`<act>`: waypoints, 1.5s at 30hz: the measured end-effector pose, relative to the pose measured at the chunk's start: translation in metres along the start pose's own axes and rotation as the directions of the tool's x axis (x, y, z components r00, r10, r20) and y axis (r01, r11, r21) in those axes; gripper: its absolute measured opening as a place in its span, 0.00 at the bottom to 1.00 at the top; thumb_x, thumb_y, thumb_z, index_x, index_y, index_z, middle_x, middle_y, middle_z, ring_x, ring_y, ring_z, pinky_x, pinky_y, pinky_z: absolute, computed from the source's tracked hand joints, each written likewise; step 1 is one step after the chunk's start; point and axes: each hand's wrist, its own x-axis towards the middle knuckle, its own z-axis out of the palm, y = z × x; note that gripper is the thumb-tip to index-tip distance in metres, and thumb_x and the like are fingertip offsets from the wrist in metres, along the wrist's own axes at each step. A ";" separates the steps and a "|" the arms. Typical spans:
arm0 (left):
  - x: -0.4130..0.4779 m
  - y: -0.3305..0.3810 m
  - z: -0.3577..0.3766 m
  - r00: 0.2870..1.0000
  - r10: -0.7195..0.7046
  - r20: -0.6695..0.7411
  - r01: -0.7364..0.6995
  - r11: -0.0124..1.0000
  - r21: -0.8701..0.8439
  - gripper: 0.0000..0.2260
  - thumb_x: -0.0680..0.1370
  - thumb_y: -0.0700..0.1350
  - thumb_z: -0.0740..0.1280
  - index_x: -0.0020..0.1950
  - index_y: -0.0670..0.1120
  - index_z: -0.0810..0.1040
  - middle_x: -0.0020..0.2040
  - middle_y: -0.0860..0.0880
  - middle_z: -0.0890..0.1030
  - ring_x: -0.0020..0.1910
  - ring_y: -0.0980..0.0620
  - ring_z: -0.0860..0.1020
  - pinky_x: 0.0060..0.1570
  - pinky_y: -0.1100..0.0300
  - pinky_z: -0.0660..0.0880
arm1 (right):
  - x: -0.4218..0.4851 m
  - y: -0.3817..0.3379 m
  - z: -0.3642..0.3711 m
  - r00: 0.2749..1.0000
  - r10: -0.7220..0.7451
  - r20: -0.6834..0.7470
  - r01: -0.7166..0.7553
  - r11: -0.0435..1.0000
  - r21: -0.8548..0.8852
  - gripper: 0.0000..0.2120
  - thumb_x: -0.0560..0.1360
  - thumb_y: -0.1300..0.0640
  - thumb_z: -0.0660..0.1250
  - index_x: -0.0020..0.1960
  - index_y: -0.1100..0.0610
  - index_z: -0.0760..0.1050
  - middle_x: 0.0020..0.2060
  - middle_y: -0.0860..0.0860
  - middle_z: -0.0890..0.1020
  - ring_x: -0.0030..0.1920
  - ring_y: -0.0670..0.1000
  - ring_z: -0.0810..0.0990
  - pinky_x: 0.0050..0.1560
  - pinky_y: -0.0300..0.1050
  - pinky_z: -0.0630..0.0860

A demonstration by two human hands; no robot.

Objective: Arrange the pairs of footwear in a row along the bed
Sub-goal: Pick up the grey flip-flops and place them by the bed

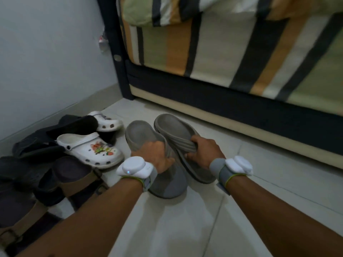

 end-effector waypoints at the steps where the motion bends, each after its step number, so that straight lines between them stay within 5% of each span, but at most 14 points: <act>1: -0.002 0.004 -0.002 1.000 0.026 0.003 -0.026 0.999 -0.038 0.20 0.71 0.60 0.69 0.52 0.45 0.78 0.55 0.43 0.81 0.55 0.41 0.78 0.55 0.49 0.76 | -0.006 0.002 -0.005 1.000 -0.005 -0.009 0.005 1.000 0.010 0.19 0.69 0.47 0.72 0.59 0.48 0.75 0.56 0.57 0.80 0.55 0.60 0.79 0.54 0.47 0.75; 8: -0.063 0.193 0.023 0.895 0.427 0.125 -0.398 0.894 -0.206 0.11 0.69 0.52 0.74 0.38 0.48 0.75 0.39 0.48 0.78 0.47 0.44 0.80 0.42 0.61 0.70 | -0.170 0.145 -0.134 0.934 0.243 -0.262 -0.247 0.969 0.020 0.20 0.68 0.46 0.74 0.58 0.50 0.75 0.54 0.56 0.82 0.56 0.60 0.79 0.53 0.46 0.75; 17: -0.168 0.451 0.109 0.636 0.758 0.147 -0.699 0.646 -0.308 0.14 0.70 0.53 0.70 0.43 0.42 0.78 0.46 0.42 0.82 0.48 0.43 0.79 0.46 0.52 0.78 | -0.343 0.324 -0.240 0.676 0.609 -0.416 -0.625 0.772 0.115 0.19 0.69 0.46 0.72 0.58 0.50 0.75 0.54 0.57 0.82 0.56 0.61 0.79 0.54 0.48 0.76; 24: -0.226 0.607 0.189 0.478 0.868 0.133 -0.804 0.493 -0.332 0.14 0.72 0.51 0.68 0.49 0.41 0.79 0.53 0.42 0.79 0.55 0.44 0.75 0.52 0.56 0.73 | -0.437 0.463 -0.285 0.468 0.767 -0.439 -0.787 0.588 0.189 0.20 0.69 0.46 0.72 0.60 0.48 0.75 0.55 0.56 0.83 0.56 0.60 0.80 0.55 0.48 0.76; 32: -0.226 0.671 0.267 0.450 0.870 0.203 -0.815 0.493 -0.306 0.15 0.73 0.53 0.67 0.52 0.43 0.77 0.56 0.45 0.78 0.58 0.46 0.73 0.54 0.57 0.73 | -0.450 0.561 -0.260 0.377 0.853 -0.361 -0.827 0.486 0.284 0.22 0.69 0.45 0.72 0.61 0.48 0.75 0.55 0.56 0.82 0.57 0.60 0.80 0.54 0.46 0.75; 39: -0.206 0.692 0.301 0.420 0.861 0.287 -0.797 0.501 -0.337 0.18 0.75 0.51 0.68 0.59 0.40 0.76 0.61 0.43 0.75 0.63 0.46 0.71 0.63 0.56 0.70 | -0.419 0.600 -0.247 0.392 0.855 -0.339 -0.831 0.488 0.269 0.22 0.69 0.45 0.71 0.61 0.48 0.75 0.56 0.56 0.82 0.57 0.60 0.80 0.55 0.48 0.76; 45: -0.205 0.698 0.310 0.409 0.864 0.293 -0.809 0.492 -0.321 0.17 0.75 0.51 0.67 0.58 0.41 0.76 0.60 0.43 0.76 0.62 0.45 0.72 0.61 0.53 0.71 | -0.412 0.609 -0.241 0.395 0.872 -0.290 -0.847 0.468 0.253 0.21 0.68 0.43 0.70 0.60 0.45 0.74 0.57 0.56 0.82 0.57 0.60 0.80 0.54 0.48 0.75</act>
